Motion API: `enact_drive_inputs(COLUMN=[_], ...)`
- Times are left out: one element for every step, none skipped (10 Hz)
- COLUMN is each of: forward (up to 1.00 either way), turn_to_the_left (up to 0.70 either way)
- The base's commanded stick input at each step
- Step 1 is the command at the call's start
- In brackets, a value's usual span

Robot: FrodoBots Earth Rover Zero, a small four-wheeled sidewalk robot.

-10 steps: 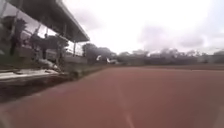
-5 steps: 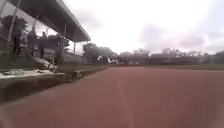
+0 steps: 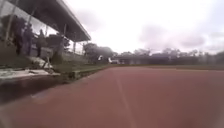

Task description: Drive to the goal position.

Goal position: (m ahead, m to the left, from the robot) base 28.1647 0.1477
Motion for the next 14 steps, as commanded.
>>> enact_drive_inputs(forward=[0.70, 0.70, 0.70, 0.70, 0.70, 0.70, 0.70, 0.70, 0.70, 0.70, 0.70, 0.70, 0.70, 0.70], turn_to_the_left=[0.01, 0.01, 0.01, 0.01, 0.01, 0.01, 0.01, 0.01, 0.01, 0.01, 0.01, 0.01, 0.01, 0.01])
